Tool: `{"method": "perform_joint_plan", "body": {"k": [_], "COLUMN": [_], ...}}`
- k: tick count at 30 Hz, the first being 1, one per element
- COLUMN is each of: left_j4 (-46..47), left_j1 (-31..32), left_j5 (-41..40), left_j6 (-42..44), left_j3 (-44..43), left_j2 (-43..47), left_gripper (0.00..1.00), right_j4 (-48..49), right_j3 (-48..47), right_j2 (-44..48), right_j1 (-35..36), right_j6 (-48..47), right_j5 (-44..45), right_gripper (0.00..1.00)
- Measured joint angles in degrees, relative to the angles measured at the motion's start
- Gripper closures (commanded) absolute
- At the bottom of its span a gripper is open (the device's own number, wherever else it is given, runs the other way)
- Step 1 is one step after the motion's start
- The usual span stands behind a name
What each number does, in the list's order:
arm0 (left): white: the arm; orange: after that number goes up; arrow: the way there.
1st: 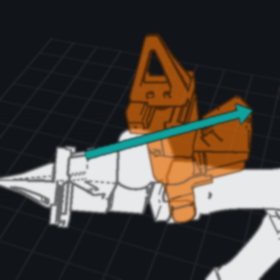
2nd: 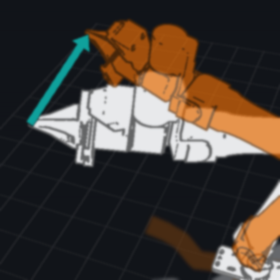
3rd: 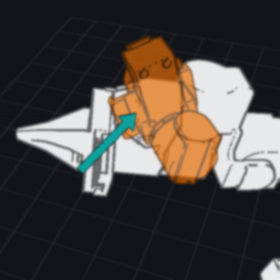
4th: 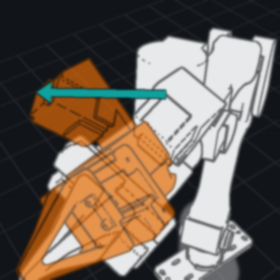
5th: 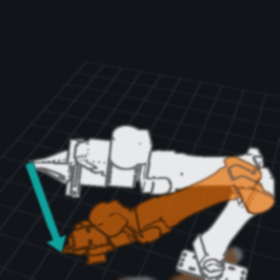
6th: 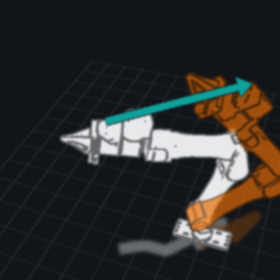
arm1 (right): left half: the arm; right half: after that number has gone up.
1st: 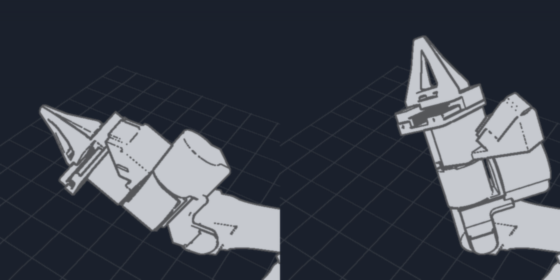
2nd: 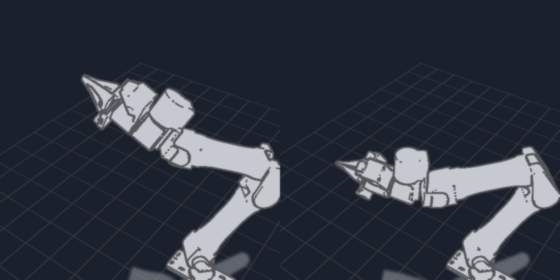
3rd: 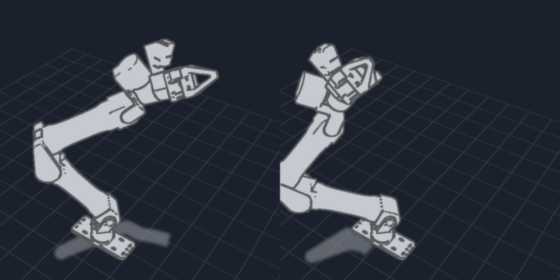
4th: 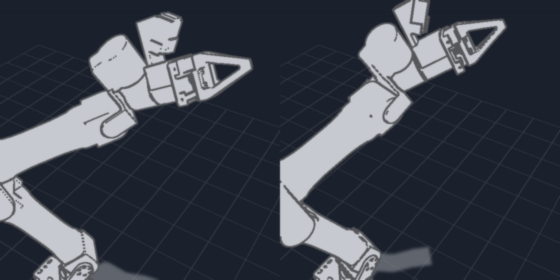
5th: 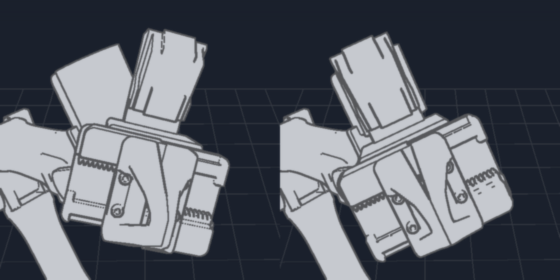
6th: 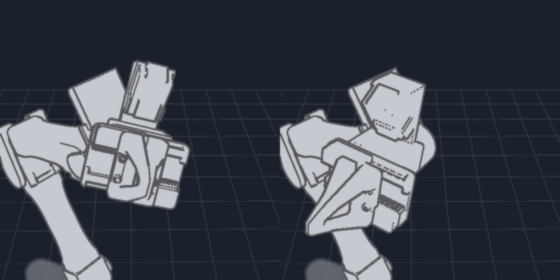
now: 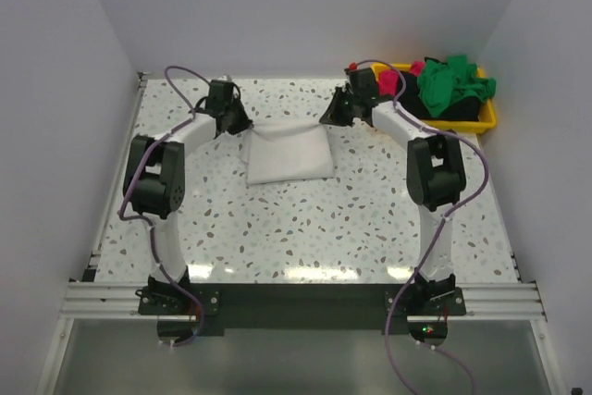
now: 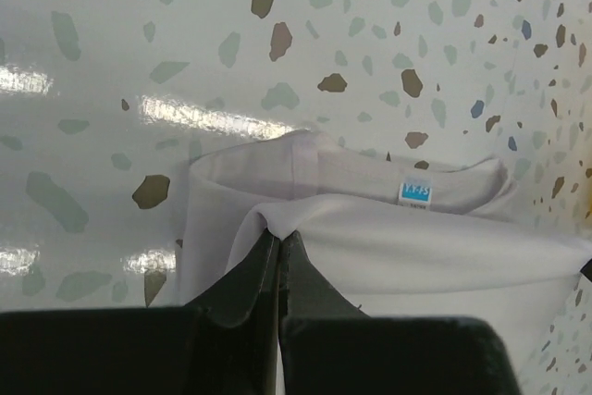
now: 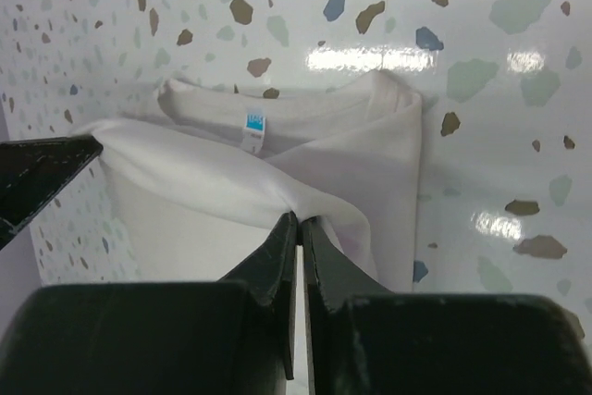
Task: Fold and stack the t-shirts
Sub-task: Fold the tshirt, then neatly place the folded tshirt to the corner
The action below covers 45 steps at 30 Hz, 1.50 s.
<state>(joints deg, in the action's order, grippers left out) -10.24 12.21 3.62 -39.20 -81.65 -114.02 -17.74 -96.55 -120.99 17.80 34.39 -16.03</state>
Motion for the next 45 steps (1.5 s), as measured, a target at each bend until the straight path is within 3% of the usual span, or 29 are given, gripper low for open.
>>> {"method": "perform_joint_plan", "body": {"k": [1,2,3,5,6,7,9,13,21,28,37,40,45], "left_j4": [-0.02,-0.07,-0.07,-0.61,-0.98,-1.11,-0.96,0.33,0.37,-0.11,-0.35,-0.70,-1.77], "left_j1": [-0.20,-0.33,-0.48,-0.66,-0.72,-0.83,-0.92,-0.94,-0.55,0.98,3.78,4.52,4.87], "left_j5": [0.07,0.02,-0.02,-0.13,-0.13,-0.09,0.11,0.00,-1.62,-2.36,-5.14,-6.40,-8.63], "left_j6": [0.02,0.44,0.70,1.07,1.20,1.77,1.97,3.13,7.56,8.92,8.92,8.70,8.50], "left_j3": [-0.59,-1.27,-2.16,-4.52,-6.05,-7.32,-8.35,-5.53,6.60,8.24,8.28,8.28,8.41], "left_j2": [-1.16,-2.25,-3.30,-5.22,-6.08,-6.67,-6.64,-3.58,4.55,2.84,1.05,0.85,0.74], "left_gripper": [0.77,0.62,0.34,0.23,0.04,0.00,0.00,0.00,0.00,0.03,0.27,0.41,0.74], "right_j4": [0.37,0.87,1.18,1.77,1.79,1.62,1.46,2.25,4.17,5.55,4.63,3.80,1.36], "right_j3": [-0.85,-1.77,-2.80,-4.85,-5.86,-6.86,-7.89,-6.40,15.13,28.63,38.62,40.54,42.51], "right_j2": [-1.44,-2.82,-4.26,-6.75,-7.72,-8.33,-8.63,-5.97,12.46,24.13,34.91,38.18,42.77], "right_j1": [-0.15,-0.31,-0.48,-0.85,-1.01,-1.09,-1.33,-1.42,-1.11,-0.17,0.04,0.04,0.04], "right_j6": [0.04,0.04,0.13,0.20,-0.13,-0.39,-1.03,-2.60,-3.98,-4.07,-4.90,-5.46,-6.38], "right_j5": [0.02,-0.02,-0.11,-0.35,-0.61,-1.14,-1.77,-2.95,-3.61,-3.41,-2.10,-0.92,1.88], "right_gripper": [0.90,0.72,0.60,0.43,0.35,0.19,0.01,0.01,0.01,0.01,0.01,0.01,0.01]}}
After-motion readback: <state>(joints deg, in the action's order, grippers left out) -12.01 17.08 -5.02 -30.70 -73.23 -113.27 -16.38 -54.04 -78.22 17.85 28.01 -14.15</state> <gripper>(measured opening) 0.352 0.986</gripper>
